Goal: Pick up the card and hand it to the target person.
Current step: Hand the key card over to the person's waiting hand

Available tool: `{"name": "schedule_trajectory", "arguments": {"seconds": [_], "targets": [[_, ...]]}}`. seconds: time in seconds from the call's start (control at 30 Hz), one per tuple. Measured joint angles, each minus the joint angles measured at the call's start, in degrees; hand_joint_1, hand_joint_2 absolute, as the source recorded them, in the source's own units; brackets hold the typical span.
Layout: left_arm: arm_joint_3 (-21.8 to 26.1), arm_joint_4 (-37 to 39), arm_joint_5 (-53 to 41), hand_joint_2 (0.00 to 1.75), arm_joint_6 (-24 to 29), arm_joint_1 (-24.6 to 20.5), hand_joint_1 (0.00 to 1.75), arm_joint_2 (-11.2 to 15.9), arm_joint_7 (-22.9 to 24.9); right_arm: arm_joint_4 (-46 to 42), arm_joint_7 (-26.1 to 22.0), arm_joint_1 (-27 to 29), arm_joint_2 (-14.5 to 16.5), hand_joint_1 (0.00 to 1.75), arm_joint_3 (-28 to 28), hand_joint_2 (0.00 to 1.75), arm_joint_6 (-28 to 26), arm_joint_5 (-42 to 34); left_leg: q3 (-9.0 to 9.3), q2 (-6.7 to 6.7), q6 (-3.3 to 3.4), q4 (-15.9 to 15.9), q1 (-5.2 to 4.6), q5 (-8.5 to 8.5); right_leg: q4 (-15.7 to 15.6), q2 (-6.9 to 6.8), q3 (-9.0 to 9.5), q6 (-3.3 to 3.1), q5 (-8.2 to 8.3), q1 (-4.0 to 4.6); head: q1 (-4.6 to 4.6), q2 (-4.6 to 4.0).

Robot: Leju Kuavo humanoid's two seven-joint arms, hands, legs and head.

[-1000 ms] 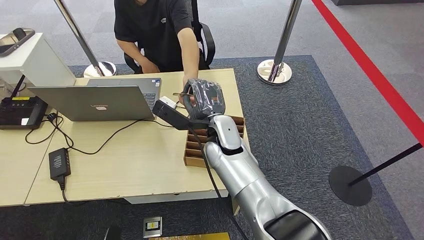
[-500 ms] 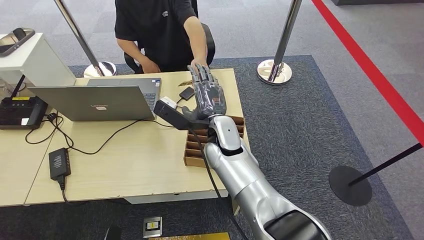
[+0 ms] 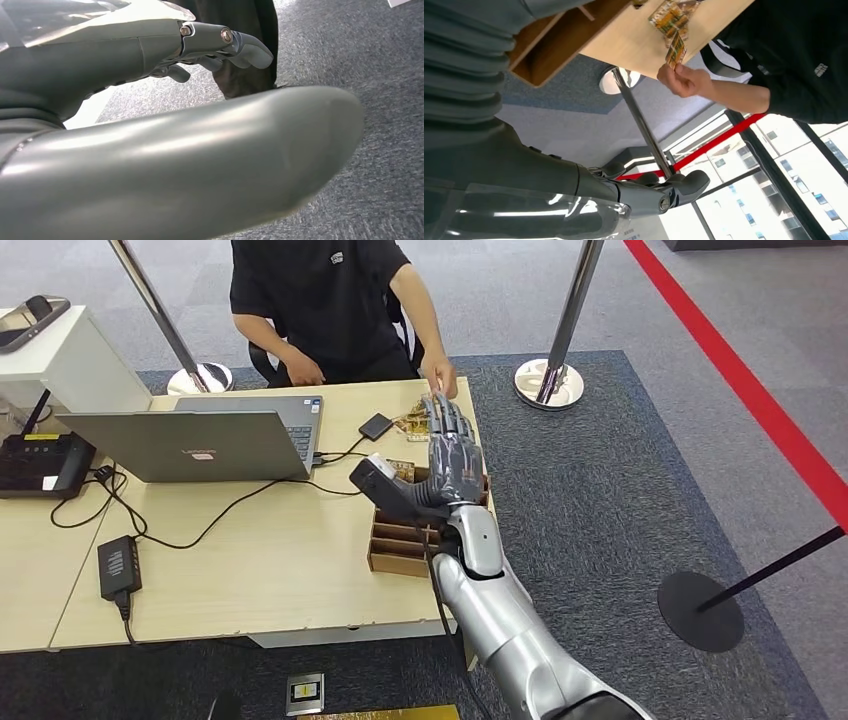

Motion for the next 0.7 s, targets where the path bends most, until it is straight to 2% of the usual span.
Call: {"name": "schedule_trajectory", "arguments": {"seconds": [0.17, 0.33, 0.53, 0.63, 0.7], "targets": [[0.08, 0.0, 0.02, 0.0, 0.01, 0.29, 0.0, 0.0, -0.13, -5.38, -3.06, 6.26, -1.59, 0.0, -6.17, 0.0, -0.99, 2.3, -0.01, -0.04, 0.0, 0.01, 0.0, 0.0, -0.02, 0.0, 0.0, 0.0, 0.0, 0.0, 0.0, 0.0], [0.1, 0.0, 0.14, 0.0, 0.16, 0.41, 0.0, 0.0, -0.23, -13.92, -13.06, 11.42, -1.21, 0.0, -19.42, 0.0, -1.13, 3.45, -0.01, -0.05, 0.0, 0.01, -0.01, 0.0, -0.02, 0.0, 0.0, 0.0, 0.0, -0.01, 0.0, 0.0], [0.12, 0.0, 0.27, 0.0, 0.48, 0.59, 0.0, 0.0, -0.22, -21.94, -27.9, 13.53, 0.59, 0.0, -38.79, 0.0, -1.23, -4.37, 0.0, -0.05, 0.0, 0.01, -0.01, 0.0, -0.02, 0.0, 0.02, 0.0, 0.0, -0.02, 0.01, 0.0], [0.13, 0.0, 0.43, 0.0, 0.54, 0.71, 0.0, 0.0, -0.13, -23.19, -32.03, 14.0, 0.94, 0.0, -47.34, 0.0, -1.24, -10.45, 0.0, -0.04, 0.0, 0.01, -0.02, 0.0, -0.02, 0.0, 0.02, 0.0, 0.0, -0.02, 0.0, 0.0], [0.14, 0.0, 0.61, 0.0, 0.57, 0.82, 0.0, 0.0, -0.14, -23.18, -33.18, 14.28, 1.07, 0.0, -52.5, 0.0, -1.24, -13.13, 0.01, -0.04, 0.0, 0.01, -0.02, -0.01, -0.02, 0.0, 0.01, 0.0, 0.0, -0.02, 0.0, 0.0]]}}
